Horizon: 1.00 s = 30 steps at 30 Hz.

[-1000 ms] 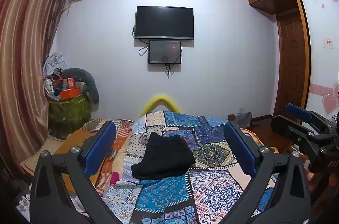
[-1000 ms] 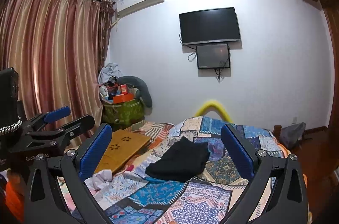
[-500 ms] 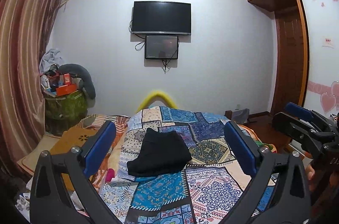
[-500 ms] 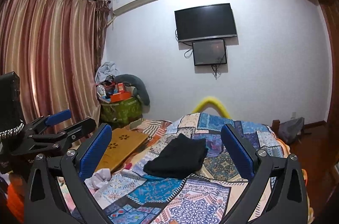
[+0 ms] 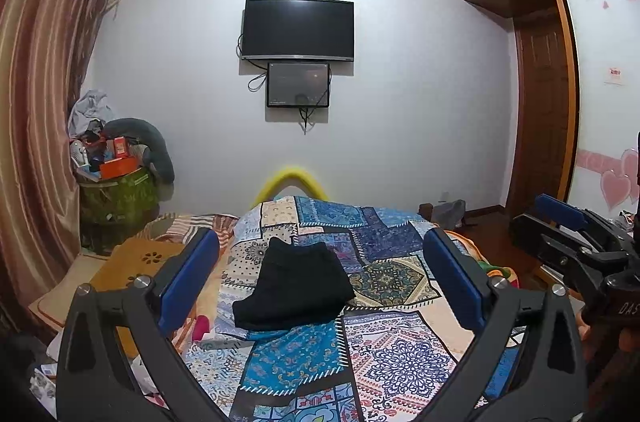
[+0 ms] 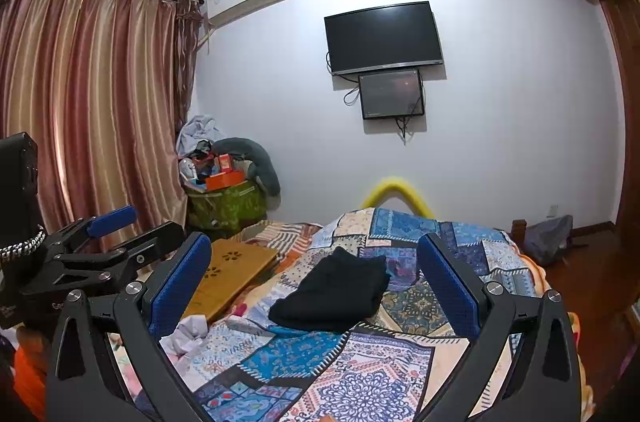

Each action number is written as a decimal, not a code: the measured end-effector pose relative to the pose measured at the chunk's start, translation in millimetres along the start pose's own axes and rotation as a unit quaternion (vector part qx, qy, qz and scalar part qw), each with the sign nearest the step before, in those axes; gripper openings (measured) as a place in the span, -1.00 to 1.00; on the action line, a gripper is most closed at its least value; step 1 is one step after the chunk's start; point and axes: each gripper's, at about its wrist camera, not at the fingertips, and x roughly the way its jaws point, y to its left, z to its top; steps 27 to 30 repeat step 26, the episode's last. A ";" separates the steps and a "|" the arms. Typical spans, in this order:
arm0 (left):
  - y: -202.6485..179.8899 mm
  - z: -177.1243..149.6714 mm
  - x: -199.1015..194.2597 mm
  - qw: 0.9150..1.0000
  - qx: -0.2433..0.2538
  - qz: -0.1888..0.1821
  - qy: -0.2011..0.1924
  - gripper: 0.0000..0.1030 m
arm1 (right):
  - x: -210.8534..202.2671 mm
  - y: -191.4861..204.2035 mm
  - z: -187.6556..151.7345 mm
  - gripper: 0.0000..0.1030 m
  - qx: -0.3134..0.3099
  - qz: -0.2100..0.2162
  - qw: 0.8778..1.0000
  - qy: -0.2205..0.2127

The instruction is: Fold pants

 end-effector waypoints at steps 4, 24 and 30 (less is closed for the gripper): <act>-1.4 0.0 -0.2 1.000 0.008 -0.006 0.001 0.99 | 0.0 -2.2 1.4 0.99 0.005 -0.002 1.000 0.000; -3.2 -1.9 7.1 1.000 0.004 -0.022 0.015 0.99 | 1.8 -3.1 -0.9 0.99 0.004 -0.004 1.000 0.007; -3.0 -3.1 8.2 1.000 0.003 -0.022 0.016 0.99 | 2.4 -3.6 -2.4 0.99 0.003 -0.004 1.000 0.009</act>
